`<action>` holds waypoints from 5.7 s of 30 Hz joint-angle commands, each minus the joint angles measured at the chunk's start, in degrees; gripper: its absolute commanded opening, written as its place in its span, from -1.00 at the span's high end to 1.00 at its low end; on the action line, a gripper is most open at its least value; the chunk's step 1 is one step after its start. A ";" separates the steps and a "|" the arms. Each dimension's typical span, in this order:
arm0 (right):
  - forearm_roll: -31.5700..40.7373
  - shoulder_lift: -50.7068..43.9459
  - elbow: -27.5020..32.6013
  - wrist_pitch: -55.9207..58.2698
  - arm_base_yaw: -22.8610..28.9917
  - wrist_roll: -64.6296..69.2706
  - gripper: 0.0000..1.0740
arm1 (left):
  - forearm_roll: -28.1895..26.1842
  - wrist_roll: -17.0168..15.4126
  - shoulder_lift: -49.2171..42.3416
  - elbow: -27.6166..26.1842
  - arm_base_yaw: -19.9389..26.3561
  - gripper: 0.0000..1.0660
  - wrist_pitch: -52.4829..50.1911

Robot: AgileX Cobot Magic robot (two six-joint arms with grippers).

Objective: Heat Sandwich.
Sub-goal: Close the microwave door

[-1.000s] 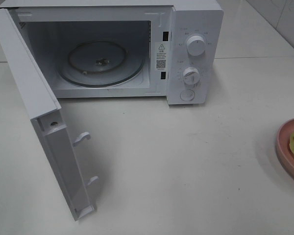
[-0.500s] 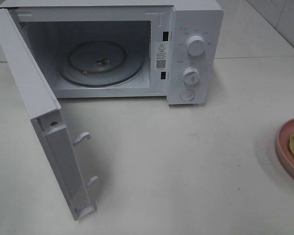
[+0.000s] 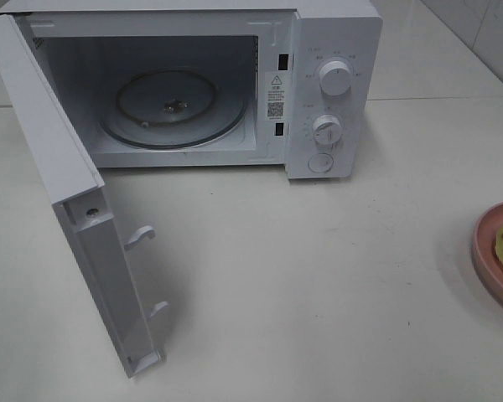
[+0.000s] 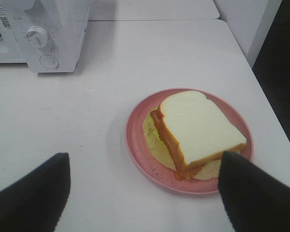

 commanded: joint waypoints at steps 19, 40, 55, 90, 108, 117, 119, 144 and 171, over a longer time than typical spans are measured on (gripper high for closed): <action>0.11 -1.55 0.17 0.00 -0.40 -0.46 -0.42 | 0.29 -0.11 13.98 -1.49 0.06 -0.38 -8.48; 0.11 -1.55 0.17 0.00 -0.40 -0.46 -0.42 | 0.97 -0.06 38.27 7.96 -0.06 1.00 -44.98; 0.11 -1.55 0.17 0.00 -0.40 -0.46 -0.42 | 5.50 -0.11 63.43 15.07 -0.06 1.00 -93.33; 0.11 -1.55 0.17 0.00 -0.40 -0.46 -0.41 | 23.72 -12.09 95.86 3.95 -12.49 1.00 -116.83; 0.11 -1.55 0.17 0.00 -0.40 -0.46 -0.41 | 4.30 -5.39 103.30 -7.10 -26.99 1.00 -116.43; 0.11 -1.55 0.17 0.00 -0.40 -0.46 -0.41 | -1.15 -4.58 108.40 -14.21 -32.20 1.00 -116.08; 0.11 -1.55 0.17 0.00 -0.40 -0.46 -0.41 | -1.43 -4.58 108.98 -14.95 -32.72 1.00 -115.62; 0.11 -1.55 0.17 0.00 -0.40 -0.46 -0.41 | -9.97 4.24 118.49 -35.81 -35.07 1.00 -105.54; 0.11 -1.55 0.17 0.00 -0.40 -0.46 -0.41 | -9.85 4.24 104.68 -19.14 -42.34 0.28 -86.86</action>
